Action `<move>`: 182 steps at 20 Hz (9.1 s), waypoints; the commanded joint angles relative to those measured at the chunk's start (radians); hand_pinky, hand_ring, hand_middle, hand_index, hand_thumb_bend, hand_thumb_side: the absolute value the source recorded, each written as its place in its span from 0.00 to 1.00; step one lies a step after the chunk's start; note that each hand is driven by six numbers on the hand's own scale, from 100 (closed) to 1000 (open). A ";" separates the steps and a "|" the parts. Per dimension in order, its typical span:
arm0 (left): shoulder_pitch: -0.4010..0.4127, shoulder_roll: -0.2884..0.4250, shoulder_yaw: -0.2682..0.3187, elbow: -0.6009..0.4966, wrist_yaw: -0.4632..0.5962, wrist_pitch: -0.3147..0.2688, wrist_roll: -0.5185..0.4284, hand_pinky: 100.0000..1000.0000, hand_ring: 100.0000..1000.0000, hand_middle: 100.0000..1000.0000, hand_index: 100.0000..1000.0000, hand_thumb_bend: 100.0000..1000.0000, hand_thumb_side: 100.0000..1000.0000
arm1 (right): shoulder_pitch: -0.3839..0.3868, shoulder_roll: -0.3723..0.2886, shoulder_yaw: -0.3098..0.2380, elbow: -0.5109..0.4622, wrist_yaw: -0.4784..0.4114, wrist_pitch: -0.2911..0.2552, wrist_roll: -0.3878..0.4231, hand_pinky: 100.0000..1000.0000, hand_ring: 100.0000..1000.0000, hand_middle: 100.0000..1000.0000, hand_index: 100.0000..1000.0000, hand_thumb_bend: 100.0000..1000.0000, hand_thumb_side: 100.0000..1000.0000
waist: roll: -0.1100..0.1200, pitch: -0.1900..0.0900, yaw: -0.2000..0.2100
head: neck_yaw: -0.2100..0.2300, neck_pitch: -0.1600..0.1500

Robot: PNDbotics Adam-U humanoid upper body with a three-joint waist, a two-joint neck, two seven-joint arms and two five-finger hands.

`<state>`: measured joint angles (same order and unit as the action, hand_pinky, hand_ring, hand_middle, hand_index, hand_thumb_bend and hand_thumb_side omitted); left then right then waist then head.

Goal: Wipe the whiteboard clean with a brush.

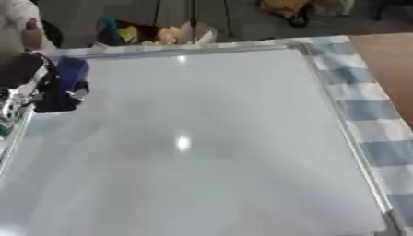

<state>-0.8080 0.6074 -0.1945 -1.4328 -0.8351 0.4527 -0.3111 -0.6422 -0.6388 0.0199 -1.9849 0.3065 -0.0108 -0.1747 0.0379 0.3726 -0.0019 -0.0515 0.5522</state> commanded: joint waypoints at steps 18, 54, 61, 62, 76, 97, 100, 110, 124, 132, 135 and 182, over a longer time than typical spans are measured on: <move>-0.040 0.021 0.065 0.168 0.036 0.024 0.063 0.29 0.34 0.28 0.03 0.00 0.47 | -0.022 -0.032 -0.002 -0.015 -0.007 0.000 -0.001 0.81 0.83 0.75 0.84 0.00 1.00 | -0.007 -0.010 -0.009 | 0.007 -0.027; -0.070 -0.014 0.051 0.307 -0.042 -0.027 -0.014 0.36 0.43 0.39 0.15 0.00 0.48 | -0.023 -0.028 -0.002 -0.015 -0.011 0.003 -0.003 0.81 0.84 0.74 0.83 0.00 1.00 | -0.003 -0.002 -0.017 | 0.021 -0.040; -0.071 -0.011 0.052 0.305 -0.058 -0.040 -0.042 0.37 0.42 0.36 0.24 0.00 0.49 | -0.021 -0.028 -0.002 -0.015 -0.013 0.003 -0.003 0.81 0.84 0.74 0.83 0.00 1.00 | -0.003 -0.005 -0.015 | 0.020 -0.041; -0.071 -0.010 0.052 0.305 -0.060 -0.042 -0.046 0.37 0.42 0.36 0.25 0.00 0.49 | -0.021 -0.028 -0.002 -0.015 -0.013 0.003 -0.004 0.81 0.84 0.74 0.83 0.00 1.00 | -0.003 -0.005 -0.014 | 0.020 -0.041; -0.073 -0.013 0.053 0.306 -0.079 -0.058 -0.079 0.40 0.51 0.53 0.39 0.00 0.54 | -0.021 -0.028 -0.002 -0.015 -0.016 0.002 -0.006 0.81 0.83 0.74 0.83 0.00 1.00 | -0.004 -0.008 -0.010 | 0.021 -0.041; -0.082 -0.025 0.049 0.316 -0.089 -0.083 -0.115 0.42 0.55 0.56 0.40 0.05 0.61 | -0.020 -0.027 -0.004 -0.015 -0.018 0.004 -0.010 0.81 0.83 0.74 0.83 0.00 1.00 | -0.002 -0.009 -0.016 | 0.025 -0.047; -0.083 -0.028 0.047 0.318 -0.091 -0.088 -0.122 0.42 0.53 0.50 0.39 0.05 0.61 | -0.020 -0.027 -0.004 -0.015 -0.019 0.004 -0.012 0.81 0.83 0.74 0.83 0.00 1.00 | -0.001 -0.009 -0.017 | 0.027 -0.047; -0.090 -0.042 0.026 0.317 -0.122 -0.114 -0.145 0.42 0.52 0.48 0.39 0.07 0.61 | -0.018 -0.024 -0.005 -0.015 -0.021 0.007 -0.018 0.81 0.83 0.74 0.83 0.00 1.00 | 0.001 -0.009 -0.020 | 0.030 -0.048; -0.101 -0.055 -0.022 0.280 -0.202 -0.151 -0.190 0.42 0.54 0.49 0.37 0.11 0.64 | -0.020 -0.022 -0.004 -0.015 -0.026 0.010 -0.024 0.81 0.83 0.74 0.83 0.00 1.00 | 0.004 -0.012 -0.020 | 0.050 -0.037; -0.104 -0.063 -0.029 0.278 -0.190 -0.156 -0.204 0.43 0.56 0.52 0.38 0.14 0.69 | -0.020 -0.022 -0.004 -0.015 -0.025 0.011 -0.023 0.81 0.83 0.74 0.83 0.00 1.00 | 0.005 -0.012 -0.017 | 0.063 -0.033; -0.105 -0.063 -0.029 0.277 -0.188 -0.156 -0.204 0.43 0.56 0.52 0.37 0.13 0.69 | -0.020 -0.023 -0.003 -0.015 -0.025 0.011 -0.023 0.81 0.83 0.74 0.83 0.00 1.00 | 0.005 -0.012 -0.016 | 0.066 -0.033; -0.083 -0.021 0.049 0.387 -0.255 -0.107 -0.132 0.35 0.55 0.51 0.27 0.04 0.70 | -0.015 -0.023 -0.007 -0.015 -0.022 0.014 -0.028 0.81 0.83 0.73 0.83 0.00 1.00 | 0.000 -0.029 -0.004 | 0.065 -0.031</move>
<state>-0.8856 0.5565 -0.1495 -1.0467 -1.0935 0.3508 -0.4391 -0.6458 -0.6391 0.0247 -1.9849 0.2874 0.0035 -0.1991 0.0412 0.3683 -0.0060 0.0108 0.5266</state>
